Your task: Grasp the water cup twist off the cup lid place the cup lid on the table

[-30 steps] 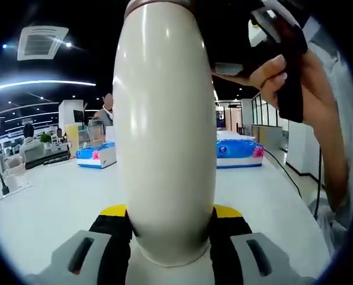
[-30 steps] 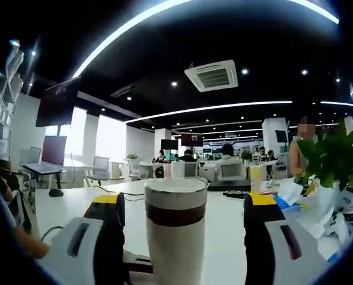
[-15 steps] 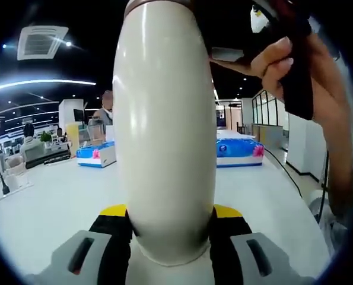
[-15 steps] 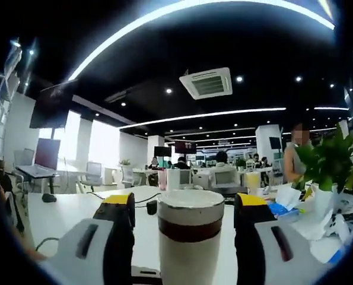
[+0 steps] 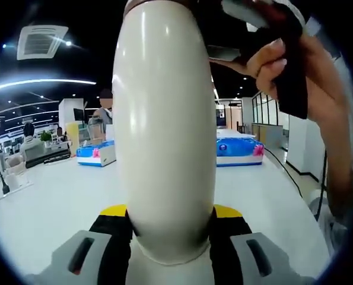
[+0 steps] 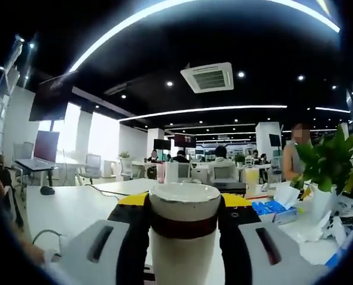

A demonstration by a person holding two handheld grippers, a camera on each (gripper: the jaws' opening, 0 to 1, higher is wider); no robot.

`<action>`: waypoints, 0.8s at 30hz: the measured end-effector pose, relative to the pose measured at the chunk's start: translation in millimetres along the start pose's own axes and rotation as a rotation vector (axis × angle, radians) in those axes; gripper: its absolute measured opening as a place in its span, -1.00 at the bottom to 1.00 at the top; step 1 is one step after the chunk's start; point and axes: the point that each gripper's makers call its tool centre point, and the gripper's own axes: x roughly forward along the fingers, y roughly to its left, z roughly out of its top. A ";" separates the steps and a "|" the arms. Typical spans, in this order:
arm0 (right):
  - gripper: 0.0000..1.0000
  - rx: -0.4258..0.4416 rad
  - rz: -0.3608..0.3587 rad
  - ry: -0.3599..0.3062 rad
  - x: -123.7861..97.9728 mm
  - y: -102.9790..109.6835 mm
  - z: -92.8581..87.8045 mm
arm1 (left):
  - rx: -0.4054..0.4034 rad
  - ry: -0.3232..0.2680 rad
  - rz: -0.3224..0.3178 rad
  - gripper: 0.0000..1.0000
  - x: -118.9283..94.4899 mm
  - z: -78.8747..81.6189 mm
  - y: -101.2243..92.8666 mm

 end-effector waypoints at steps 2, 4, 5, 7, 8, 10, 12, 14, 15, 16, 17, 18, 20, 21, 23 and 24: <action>-0.06 -0.005 0.012 0.004 -1.0 1.3 0.3 | 0.001 0.001 0.000 0.05 0.0 -0.1 -0.5; -0.06 -0.017 0.027 0.003 -1.1 2.5 0.5 | 0.000 0.001 0.000 0.05 -0.1 -0.2 -0.8; -0.06 -0.013 0.037 0.001 -1.3 2.5 0.4 | -0.001 0.001 0.000 0.05 -0.2 -0.2 -0.9; -0.06 -0.008 0.067 0.001 -1.6 2.8 0.6 | 0.000 0.002 0.000 0.05 -0.1 -0.4 -1.0; -0.06 -0.005 0.083 0.001 -1.7 3.4 0.7 | 0.000 0.002 0.000 0.05 -0.1 -0.4 -1.1; -0.06 -0.002 0.115 -0.002 -2.0 4.1 0.7 | 0.000 0.002 -0.001 0.05 0.1 -0.4 -1.4; -0.06 -0.002 0.140 -0.003 -2.3 4.6 0.6 | 0.001 0.003 -0.001 0.05 0.1 -0.4 -1.4; -0.06 0.001 0.170 -0.001 -2.5 4.9 0.4 | 0.002 0.003 -0.001 0.05 0.0 -0.4 -1.7; -0.06 0.003 0.186 0.000 -2.6 5.6 0.5 | 0.002 0.003 -0.001 0.05 -0.1 -0.5 -1.6; -0.06 0.009 0.203 0.002 -2.0 5.3 0.1 | 0.002 0.003 -0.001 0.05 -0.1 -0.5 -1.5; -0.06 0.009 0.211 0.002 -2.0 5.7 0.1 | 0.002 0.003 -0.001 0.05 -0.1 -0.5 -1.4; -0.06 0.015 0.239 0.003 -1.2 6.0 -0.3 | 0.001 0.003 -0.001 0.05 -0.2 -0.6 -1.2; -0.06 0.021 0.264 0.003 -0.6 6.3 -0.7 | 0.001 0.003 -0.001 0.05 -0.2 -0.7 -1.2; -0.06 0.029 0.301 0.004 -0.3 7.1 -1.1 | 0.000 0.004 0.000 0.05 -0.4 -0.9 -0.8; -0.06 0.037 0.336 0.004 0.4 7.0 -1.7 | -0.002 0.006 0.001 0.05 -0.4 -1.1 -0.3; -0.06 0.037 0.352 0.007 0.4 7.3 -1.8 | -0.002 0.006 0.001 0.05 -0.4 -1.2 -0.1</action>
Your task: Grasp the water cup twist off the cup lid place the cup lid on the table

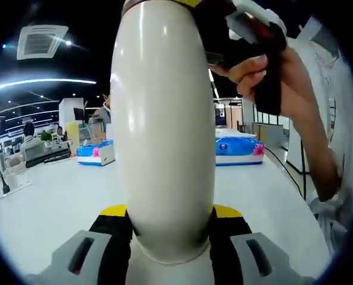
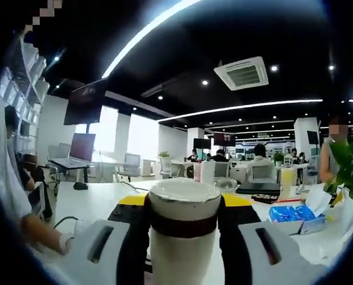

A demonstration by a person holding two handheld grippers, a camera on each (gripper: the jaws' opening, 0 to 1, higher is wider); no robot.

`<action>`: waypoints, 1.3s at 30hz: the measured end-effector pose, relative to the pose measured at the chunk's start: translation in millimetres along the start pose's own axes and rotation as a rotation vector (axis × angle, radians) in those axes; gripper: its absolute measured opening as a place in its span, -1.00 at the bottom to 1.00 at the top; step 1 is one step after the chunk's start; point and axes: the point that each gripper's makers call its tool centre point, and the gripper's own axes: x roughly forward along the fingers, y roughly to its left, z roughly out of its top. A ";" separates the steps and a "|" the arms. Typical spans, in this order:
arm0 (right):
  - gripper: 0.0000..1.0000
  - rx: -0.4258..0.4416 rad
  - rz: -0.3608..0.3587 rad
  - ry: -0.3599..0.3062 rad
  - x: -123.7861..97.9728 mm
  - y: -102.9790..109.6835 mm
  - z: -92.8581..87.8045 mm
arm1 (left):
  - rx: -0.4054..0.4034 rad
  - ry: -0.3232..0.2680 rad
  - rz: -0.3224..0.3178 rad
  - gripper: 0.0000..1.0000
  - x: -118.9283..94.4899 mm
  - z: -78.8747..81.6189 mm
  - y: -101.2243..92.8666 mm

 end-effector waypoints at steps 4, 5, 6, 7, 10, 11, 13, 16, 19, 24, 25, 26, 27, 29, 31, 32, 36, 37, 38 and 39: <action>-0.05 0.000 0.047 0.011 1.6 0.3 -0.9 | 0.001 0.002 0.001 0.05 0.0 -0.4 0.5; -0.05 0.000 0.053 0.012 1.8 0.6 -1.1 | 0.001 0.002 0.001 0.05 0.0 -0.5 0.6; -0.05 0.000 0.061 0.011 2.1 1.1 -1.3 | 0.002 0.003 0.001 0.05 -0.1 -0.6 0.7; -0.05 0.001 0.071 0.008 2.0 1.3 -1.4 | 0.002 0.003 0.002 0.05 -0.1 -0.7 0.7; -0.04 0.007 0.110 -0.002 2.1 2.4 -1.5 | 0.005 0.005 0.002 0.05 -0.1 -1.0 0.6; -0.04 0.014 0.122 -0.003 2.2 2.7 -1.6 | 0.005 0.005 0.002 0.05 -0.1 -1.0 0.5; -0.04 0.019 0.142 -0.001 3.2 3.4 -2.0 | 0.005 0.006 0.002 0.05 -0.1 -1.1 0.5; -0.04 0.029 0.187 0.002 4.4 5.0 -2.6 | 0.006 0.007 0.002 0.05 0.1 -1.3 0.7; -0.03 0.035 0.221 0.010 5.0 6.7 -3.6 | 0.008 0.008 0.003 0.05 0.1 -1.4 0.7; -0.02 0.051 0.326 0.018 6.5 12.0 -5.7 | 0.009 0.011 0.002 0.05 0.3 -1.6 0.7; -0.02 0.056 0.340 0.019 6.4 12.1 -6.5 | 0.010 0.011 0.003 0.05 0.3 -1.6 0.7; -0.02 0.058 0.347 0.020 6.6 12.3 -6.7 | 0.010 0.011 0.002 0.05 0.4 -1.7 0.6; -0.02 0.058 0.358 0.022 6.8 12.7 -7.1 | 0.009 0.011 0.002 0.05 0.4 -1.7 0.5; -0.02 0.062 0.382 0.025 7.2 13.6 -7.8 | 0.008 0.012 0.003 0.05 0.6 -1.8 0.6; -0.02 0.064 0.406 0.023 6.8 14.4 -8.2 | 0.007 0.013 0.004 0.05 0.9 -2.2 0.8; -0.02 0.064 0.418 0.023 6.6 14.9 -8.4 | 0.007 0.013 0.004 0.05 1.0 -2.4 0.8; -0.02 0.065 0.463 0.028 5.8 16.1 -8.8 | 0.009 0.015 0.004 0.05 1.1 -2.9 0.9; -0.02 0.066 0.477 0.029 5.7 16.8 -9.2 | 0.009 0.015 0.004 0.05 1.1 -3.1 0.9; -0.02 0.067 0.489 0.029 5.5 17.6 -9.5 | 0.009 0.015 0.003 0.05 1.2 -3.3 0.9; -0.02 0.070 0.501 0.029 5.5 17.4 -9.5 | 0.009 0.016 0.003 0.05 1.2 -3.4 0.9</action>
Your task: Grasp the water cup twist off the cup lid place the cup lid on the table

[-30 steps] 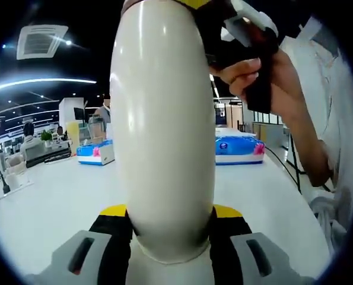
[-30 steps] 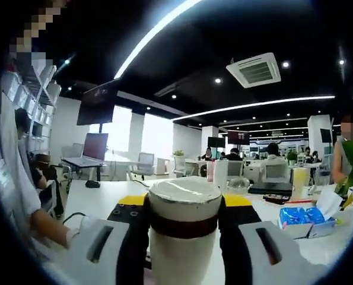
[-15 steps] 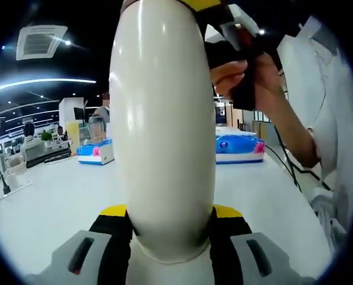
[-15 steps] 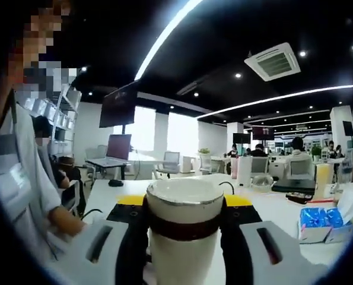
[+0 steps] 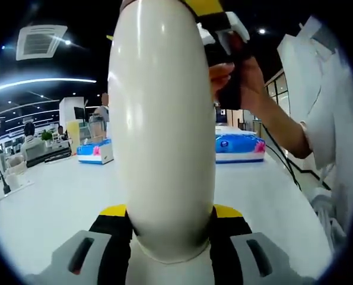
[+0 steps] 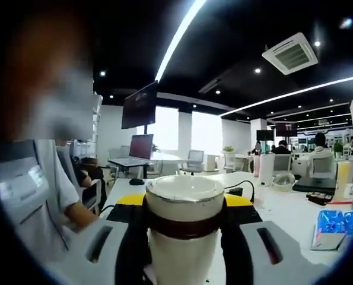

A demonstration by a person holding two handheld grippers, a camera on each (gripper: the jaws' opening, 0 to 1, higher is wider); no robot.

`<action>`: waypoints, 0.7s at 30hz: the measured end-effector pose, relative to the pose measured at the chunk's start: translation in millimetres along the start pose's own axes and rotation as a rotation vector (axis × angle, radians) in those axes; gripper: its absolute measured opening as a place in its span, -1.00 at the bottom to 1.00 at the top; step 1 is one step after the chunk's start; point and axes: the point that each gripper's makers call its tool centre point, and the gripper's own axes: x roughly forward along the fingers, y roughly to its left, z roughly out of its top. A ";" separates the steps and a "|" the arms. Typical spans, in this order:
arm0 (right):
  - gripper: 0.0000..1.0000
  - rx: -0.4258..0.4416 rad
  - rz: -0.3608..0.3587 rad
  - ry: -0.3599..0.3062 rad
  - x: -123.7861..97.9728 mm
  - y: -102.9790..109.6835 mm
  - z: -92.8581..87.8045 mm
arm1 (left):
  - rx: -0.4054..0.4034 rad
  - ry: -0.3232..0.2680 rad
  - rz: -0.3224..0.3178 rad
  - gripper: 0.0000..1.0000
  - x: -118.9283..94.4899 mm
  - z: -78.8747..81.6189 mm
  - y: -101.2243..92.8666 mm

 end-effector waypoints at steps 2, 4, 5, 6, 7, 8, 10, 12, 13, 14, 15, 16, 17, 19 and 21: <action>-0.02 0.001 0.022 -0.001 0.0 0.4 -0.3 | 0.000 0.001 0.000 0.05 0.3 -0.5 0.2; -0.02 0.004 0.039 -0.003 0.2 0.6 -0.5 | 0.000 0.001 -0.001 0.05 0.3 -0.6 0.2; -0.01 0.004 0.049 -0.003 0.2 1.3 -0.7 | 0.000 0.001 -0.001 0.05 0.4 -0.7 0.2; -0.01 0.004 0.057 -0.002 0.2 1.5 -0.6 | 0.000 0.001 -0.001 0.05 0.4 -0.7 0.2; -0.01 0.004 0.061 -0.001 0.3 2.0 -0.7 | 0.000 0.001 -0.001 0.05 0.4 -0.8 0.2; -0.01 0.003 0.066 -0.001 0.3 2.3 -0.6 | 0.000 0.001 -0.001 0.05 0.3 -0.8 0.1; -0.01 0.002 0.072 -0.004 0.3 2.9 -0.5 | 0.001 0.002 -0.001 0.05 0.2 -0.9 0.0; -0.01 0.002 0.074 -0.002 0.3 3.1 -0.7 | 0.002 0.002 -0.002 0.05 0.1 -1.1 -0.2; 0.00 0.002 0.073 -0.001 0.3 3.2 -0.8 | 0.002 0.002 -0.002 0.05 0.1 -1.1 -0.2; 0.00 0.000 0.065 0.010 0.4 4.0 -1.2 | 0.004 0.002 -0.002 0.05 0.2 -1.2 -0.4; 0.00 -0.004 0.060 0.017 0.2 4.6 -1.5 | 0.006 0.002 -0.003 0.05 0.2 -1.2 -0.6; 0.00 -0.012 0.054 0.024 -0.2 5.1 -1.8 | 0.007 0.002 -0.003 0.05 0.3 -1.2 -0.7; 0.01 -0.020 0.047 0.029 -0.7 5.6 -2.2 | 0.008 0.002 -0.004 0.05 0.3 -1.2 -1.0; 0.01 -0.038 0.020 0.048 -2.3 4.2 -4.2 | 0.007 0.003 -0.005 0.05 0.4 -1.2 -1.2; 0.03 -0.068 -0.014 0.062 -4.4 3.0 -4.7 | 0.006 0.003 -0.004 0.05 0.7 -1.2 -1.4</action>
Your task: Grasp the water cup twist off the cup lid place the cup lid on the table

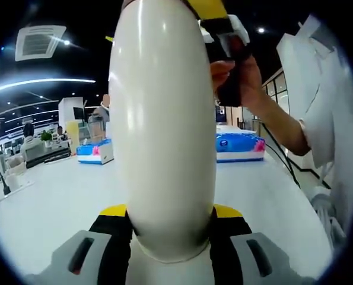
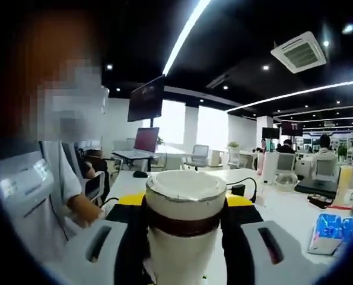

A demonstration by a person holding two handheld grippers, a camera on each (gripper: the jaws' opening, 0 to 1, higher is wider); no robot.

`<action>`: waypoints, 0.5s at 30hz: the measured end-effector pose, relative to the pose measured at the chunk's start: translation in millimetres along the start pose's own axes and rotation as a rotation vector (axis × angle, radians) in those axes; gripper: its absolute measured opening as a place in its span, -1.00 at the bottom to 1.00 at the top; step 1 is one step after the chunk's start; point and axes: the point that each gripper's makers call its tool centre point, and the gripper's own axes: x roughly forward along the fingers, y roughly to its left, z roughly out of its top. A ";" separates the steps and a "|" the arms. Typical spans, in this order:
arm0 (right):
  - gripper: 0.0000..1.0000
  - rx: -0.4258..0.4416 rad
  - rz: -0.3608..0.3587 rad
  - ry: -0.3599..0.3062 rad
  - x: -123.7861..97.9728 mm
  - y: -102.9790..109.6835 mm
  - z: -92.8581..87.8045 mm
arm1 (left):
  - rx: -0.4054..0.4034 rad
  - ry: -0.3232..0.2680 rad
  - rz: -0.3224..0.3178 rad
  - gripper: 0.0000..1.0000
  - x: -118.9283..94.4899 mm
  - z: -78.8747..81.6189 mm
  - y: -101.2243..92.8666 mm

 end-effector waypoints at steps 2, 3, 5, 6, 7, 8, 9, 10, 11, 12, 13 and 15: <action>0.13 -0.011 -0.013 0.012 -0.6 3.2 -0.6 | -0.004 0.001 0.001 0.05 0.2 -0.2 0.1; 0.20 -0.009 -0.022 0.015 -1.0 4.0 -0.7 | -0.006 0.002 0.001 0.05 0.3 -0.2 0.1; 0.25 0.000 -0.053 0.024 -2.7 3.5 -2.0 | -0.007 0.003 0.000 0.05 0.5 -0.3 0.0; 0.28 0.005 -0.082 0.030 -4.0 1.3 -3.3 | -0.008 0.003 0.000 0.05 0.6 -0.3 -0.1; 0.31 0.012 -0.116 0.040 -5.6 -1.5 -5.6 | -0.008 0.004 0.000 0.05 0.7 -0.4 0.0; 0.33 0.011 -0.144 0.049 -7.3 -3.0 -7.3 | -0.008 0.004 0.000 0.05 0.9 -0.4 0.1; 0.34 0.006 -0.173 0.057 -9.0 -4.4 -8.3 | -0.007 0.005 0.001 0.05 0.9 -0.5 0.2; 0.36 0.000 -0.201 0.062 -11.1 -5.2 -8.3 | -0.005 0.005 0.001 0.05 1.0 -0.6 0.2; 0.39 -0.001 -0.240 0.064 -14.0 -6.7 -6.9 | -0.004 0.005 0.000 0.05 0.9 -0.6 0.2; 0.43 -0.003 -0.279 0.066 -16.9 -8.2 -5.6 | -0.004 0.006 -0.001 0.05 0.9 -0.6 0.3; 0.46 -0.014 -0.305 0.062 -18.3 -7.9 -2.7 | -0.003 0.005 -0.002 0.05 0.8 -0.4 0.3; 0.47 -0.024 -0.354 0.059 -21.2 -7.0 1.8 | 0.000 0.005 -0.004 0.05 0.8 -0.4 0.2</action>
